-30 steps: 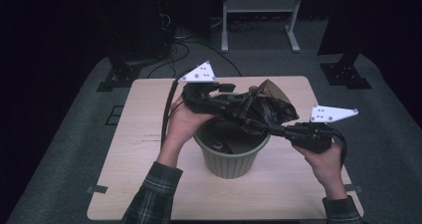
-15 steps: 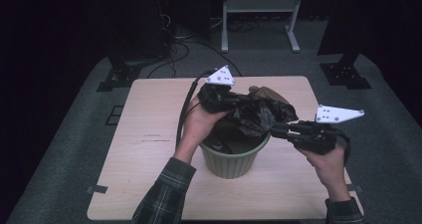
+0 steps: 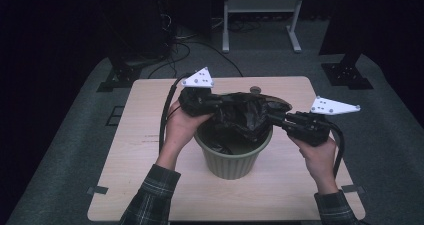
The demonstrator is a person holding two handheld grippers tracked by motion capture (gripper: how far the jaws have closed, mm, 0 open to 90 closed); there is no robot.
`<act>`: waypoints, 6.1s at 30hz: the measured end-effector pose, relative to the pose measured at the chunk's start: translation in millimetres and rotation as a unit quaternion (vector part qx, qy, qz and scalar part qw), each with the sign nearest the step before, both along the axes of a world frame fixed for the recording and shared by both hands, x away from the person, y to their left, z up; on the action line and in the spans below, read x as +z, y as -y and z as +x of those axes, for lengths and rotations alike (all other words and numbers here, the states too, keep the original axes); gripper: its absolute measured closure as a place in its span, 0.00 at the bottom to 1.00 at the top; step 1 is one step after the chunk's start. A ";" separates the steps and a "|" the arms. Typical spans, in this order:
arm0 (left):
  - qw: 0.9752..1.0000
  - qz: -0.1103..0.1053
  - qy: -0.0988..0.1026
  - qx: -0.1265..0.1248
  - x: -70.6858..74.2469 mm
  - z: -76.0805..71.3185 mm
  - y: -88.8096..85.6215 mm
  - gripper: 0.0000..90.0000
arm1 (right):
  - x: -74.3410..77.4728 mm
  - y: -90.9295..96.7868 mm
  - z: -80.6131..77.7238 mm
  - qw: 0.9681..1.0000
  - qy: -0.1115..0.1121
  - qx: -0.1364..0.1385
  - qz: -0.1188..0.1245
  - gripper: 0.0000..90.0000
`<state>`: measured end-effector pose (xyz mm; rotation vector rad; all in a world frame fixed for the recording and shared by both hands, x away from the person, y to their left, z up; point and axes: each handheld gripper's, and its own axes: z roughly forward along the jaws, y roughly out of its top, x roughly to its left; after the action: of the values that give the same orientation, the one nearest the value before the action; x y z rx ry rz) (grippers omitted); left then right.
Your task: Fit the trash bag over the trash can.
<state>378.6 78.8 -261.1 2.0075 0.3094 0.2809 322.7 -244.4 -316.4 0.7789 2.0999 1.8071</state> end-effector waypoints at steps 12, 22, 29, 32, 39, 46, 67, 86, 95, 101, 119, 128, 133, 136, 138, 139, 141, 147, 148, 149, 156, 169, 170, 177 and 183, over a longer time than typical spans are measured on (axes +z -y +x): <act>0.998 -0.021 -0.018 0.053 -12.7 2.4 -54.7 0.99 | -13.6 10.6 2.0 0.999 -0.020 -0.005 -0.027 1.00; 0.996 -0.045 -0.031 0.071 -21.9 -5.0 -81.7 0.78 | -11.3 9.0 -4.2 0.999 -0.014 0.014 -0.043 1.00; 0.998 -0.009 -0.014 0.064 -12.9 -6.2 -74.5 0.97 | -6.6 14.5 -9.6 1.000 -0.002 0.004 -0.029 0.78; 0.998 -0.021 -0.022 0.063 -17.3 -4.8 -75.3 0.98 | -2.1 23.6 -11.2 1.000 0.000 0.007 0.000 0.72; 0.998 -0.025 -0.025 0.057 -19.8 -4.0 -75.1 0.99 | 2.0 7.6 -7.4 0.999 -0.001 0.031 -0.013 0.80; 0.997 -0.013 -0.029 0.074 -22.9 -8.0 -95.2 0.99 | -2.0 1.5 4.4 0.999 0.002 -0.012 -0.037 1.00; 0.995 -0.014 -0.042 0.089 -34.7 -5.3 -109.8 0.99 | 24.7 -5.4 -17.7 0.996 0.038 0.073 0.022 0.71; 0.995 -0.009 -0.041 0.088 -35.3 -1.8 -109.4 0.99 | 4.4 -41.7 -20.6 0.994 0.018 0.100 -0.035 1.00; 0.993 -0.004 -0.045 0.108 -37.0 7.0 -115.4 0.89 | 5.8 -15.7 -5.1 0.999 0.013 0.034 -0.016 1.00; 0.992 -0.055 -0.008 0.114 -21.0 -10.7 -121.9 0.60 | 7.6 -25.0 -0.6 0.999 0.012 0.038 -0.019 1.00; 0.994 -0.109 0.026 -0.018 10.6 -77.2 -49.6 0.51 | 3.9 -22.8 12.4 1.000 -0.007 0.009 -0.026 1.00; 0.996 -0.084 0.002 -0.039 -8.8 -65.3 14.5 0.45 | 4.7 -21.6 12.0 1.000 -0.010 0.011 -0.023 1.00; 0.998 -0.062 -0.002 -0.017 -18.9 -58.0 34.6 0.37 | 6.4 -22.1 11.0 1.000 -0.007 0.015 -0.020 1.00; 0.999 -0.050 -0.005 -0.013 -21.9 -55.9 40.5 0.37 | 7.6 -23.3 10.3 1.000 -0.006 0.017 -0.019 1.00; 0.999 -0.043 -0.002 -0.017 -23.3 -55.9 42.7 0.48 | 8.2 -23.6 10.3 1.000 -0.005 0.018 -0.017 1.00; 0.999 -0.038 0.000 -0.022 -23.4 -56.0 42.9 0.56 | 8.9 -24.0 10.1 1.000 -0.004 0.018 -0.016 1.00; 0.999 -0.031 0.002 -0.035 -23.6 -56.5 43.3 0.78 | 10.0 -24.4 10.1 1.000 -0.003 0.019 -0.015 1.00; 0.998 -0.012 -0.006 -0.058 -24.5 -59.6 34.5 1.00 | 11.4 -22.7 12.3 1.000 -0.002 0.010 -0.018 1.00; 0.998 -0.017 -0.006 -0.060 -24.7 -60.6 30.2 1.00 | 11.2 -21.1 13.2 1.000 -0.003 0.006 -0.019 1.00; 0.998 -0.023 -0.008 -0.062 -24.9 -61.0 26.3 0.99 | 11.0 -19.3 14.0 1.000 -0.006 -0.005 -0.024 1.00; 0.999 -0.034 0.001 -0.032 -21.2 -60.3 -27.4 0.99 | 9.8 4.2 19.9 0.998 -0.013 -0.052 -0.022 1.00; 0.997 -0.073 0.003 0.022 -20.3 -48.9 -103.9 0.99 | 13.9 26.9 26.8 0.993 -0.024 -0.106 -0.040 1.00; 0.997 -0.074 0.002 0.024 -21.7 -48.6 -106.4 0.99 | 14.5 27.7 25.8 0.993 -0.024 -0.110 -0.044 1.00; 0.998 -0.064 -0.009 0.001 -34.1 -47.9 -99.2 0.99 | 5.8 35.0 18.9 0.994 -0.032 -0.093 -0.049 0.84; 0.998 -0.056 -0.010 -0.020 -35.9 -48.2 -87.0 0.99 | 24.9 21.0 18.8 0.998 0.001 -0.049 -0.044 0.59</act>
<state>330.4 165.7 -297.0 1.9053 0.2919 0.2134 341.4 -265.4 -291.6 0.8416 2.0869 1.6539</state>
